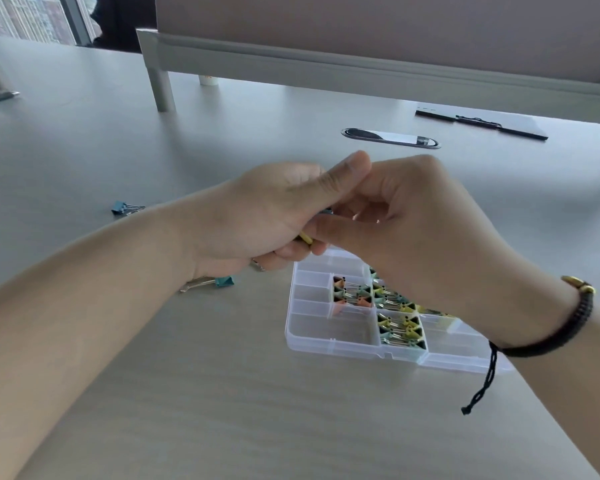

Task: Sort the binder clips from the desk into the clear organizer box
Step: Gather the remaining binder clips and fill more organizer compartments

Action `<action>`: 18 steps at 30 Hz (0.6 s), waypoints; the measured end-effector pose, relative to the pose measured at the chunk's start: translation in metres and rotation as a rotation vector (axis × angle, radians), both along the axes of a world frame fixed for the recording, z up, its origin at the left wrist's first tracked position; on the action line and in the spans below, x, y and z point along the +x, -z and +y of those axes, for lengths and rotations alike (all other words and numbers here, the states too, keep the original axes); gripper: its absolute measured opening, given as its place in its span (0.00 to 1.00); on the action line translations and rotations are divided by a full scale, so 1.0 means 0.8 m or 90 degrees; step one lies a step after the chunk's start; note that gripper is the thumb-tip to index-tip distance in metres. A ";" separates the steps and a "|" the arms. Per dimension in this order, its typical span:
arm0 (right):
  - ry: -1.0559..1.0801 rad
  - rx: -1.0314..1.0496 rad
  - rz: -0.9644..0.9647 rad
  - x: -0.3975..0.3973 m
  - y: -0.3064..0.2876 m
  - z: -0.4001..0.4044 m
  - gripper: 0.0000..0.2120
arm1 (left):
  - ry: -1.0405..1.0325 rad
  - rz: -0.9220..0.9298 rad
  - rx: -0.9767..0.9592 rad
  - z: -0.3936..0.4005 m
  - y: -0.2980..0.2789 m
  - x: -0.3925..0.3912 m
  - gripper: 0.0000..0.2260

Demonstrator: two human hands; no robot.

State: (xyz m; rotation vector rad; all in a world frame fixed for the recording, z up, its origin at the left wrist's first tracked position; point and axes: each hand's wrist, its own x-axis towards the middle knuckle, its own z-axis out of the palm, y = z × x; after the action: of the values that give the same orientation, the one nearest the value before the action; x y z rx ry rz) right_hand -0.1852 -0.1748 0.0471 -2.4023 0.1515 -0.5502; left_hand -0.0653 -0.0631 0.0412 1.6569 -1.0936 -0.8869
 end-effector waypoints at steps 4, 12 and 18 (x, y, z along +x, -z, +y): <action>0.037 0.136 0.022 0.006 -0.005 -0.009 0.05 | -0.049 -0.022 0.018 0.003 -0.004 0.012 0.26; 0.043 0.191 0.088 0.011 0.014 -0.012 0.04 | -0.044 -0.056 0.126 0.015 -0.008 0.033 0.14; 0.040 0.034 0.118 -0.001 0.020 -0.010 0.04 | -0.072 -0.120 0.163 0.011 -0.004 0.038 0.18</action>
State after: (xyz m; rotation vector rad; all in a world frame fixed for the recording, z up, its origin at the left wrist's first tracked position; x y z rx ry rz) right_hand -0.1857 -0.1825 0.0314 -2.4009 0.3192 -0.3462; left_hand -0.0351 -0.0540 0.0447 2.0272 -1.0322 -0.8372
